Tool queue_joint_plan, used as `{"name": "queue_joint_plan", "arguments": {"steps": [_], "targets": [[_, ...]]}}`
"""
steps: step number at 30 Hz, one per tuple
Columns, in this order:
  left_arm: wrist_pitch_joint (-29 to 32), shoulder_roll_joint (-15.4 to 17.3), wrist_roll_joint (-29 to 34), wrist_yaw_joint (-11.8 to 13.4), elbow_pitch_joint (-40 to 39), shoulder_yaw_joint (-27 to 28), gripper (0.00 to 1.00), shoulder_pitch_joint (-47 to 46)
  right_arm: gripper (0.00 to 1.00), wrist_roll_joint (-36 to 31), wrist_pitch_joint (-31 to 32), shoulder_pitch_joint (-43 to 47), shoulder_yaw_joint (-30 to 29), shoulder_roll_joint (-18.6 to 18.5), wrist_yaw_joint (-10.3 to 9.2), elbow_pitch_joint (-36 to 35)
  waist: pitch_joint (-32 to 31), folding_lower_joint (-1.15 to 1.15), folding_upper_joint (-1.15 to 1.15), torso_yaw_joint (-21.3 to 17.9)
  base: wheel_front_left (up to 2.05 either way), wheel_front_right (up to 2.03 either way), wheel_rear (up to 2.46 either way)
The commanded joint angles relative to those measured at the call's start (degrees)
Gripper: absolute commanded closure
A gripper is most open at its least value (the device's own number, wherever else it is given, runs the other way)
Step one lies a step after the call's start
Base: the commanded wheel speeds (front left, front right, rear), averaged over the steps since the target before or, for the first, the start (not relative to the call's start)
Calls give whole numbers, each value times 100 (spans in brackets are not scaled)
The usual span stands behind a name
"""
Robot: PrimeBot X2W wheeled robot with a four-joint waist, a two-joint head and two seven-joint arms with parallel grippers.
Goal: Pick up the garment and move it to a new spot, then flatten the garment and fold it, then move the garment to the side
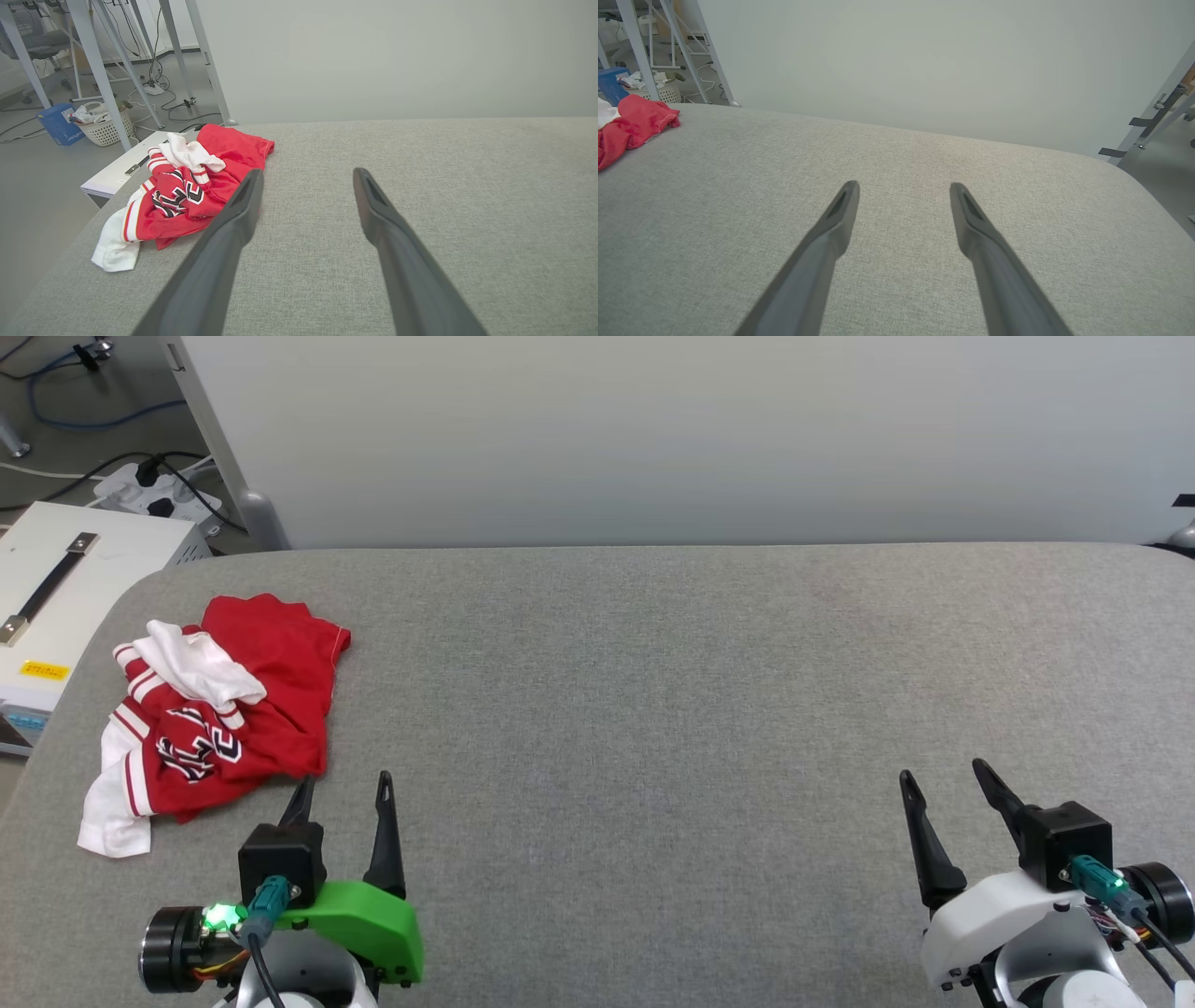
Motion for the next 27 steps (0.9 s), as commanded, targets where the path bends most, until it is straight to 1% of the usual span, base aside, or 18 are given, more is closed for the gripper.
{"name": "queue_joint_plan", "arguments": {"steps": [1, 27], "targets": [[-48, 0, 4, 23, 1, -5, 0, -9, 0, 25, -45, -8, -11, 0, 0, -10, 2, 0, 0, 0, 0, 0, 0], [-355, 2, -33, 96, -43, -21, 0, -44, 0, 509, -349, -12, -112, 0, -1, -198, 33, 0, 0, -11, 0, 0, 0]]}}
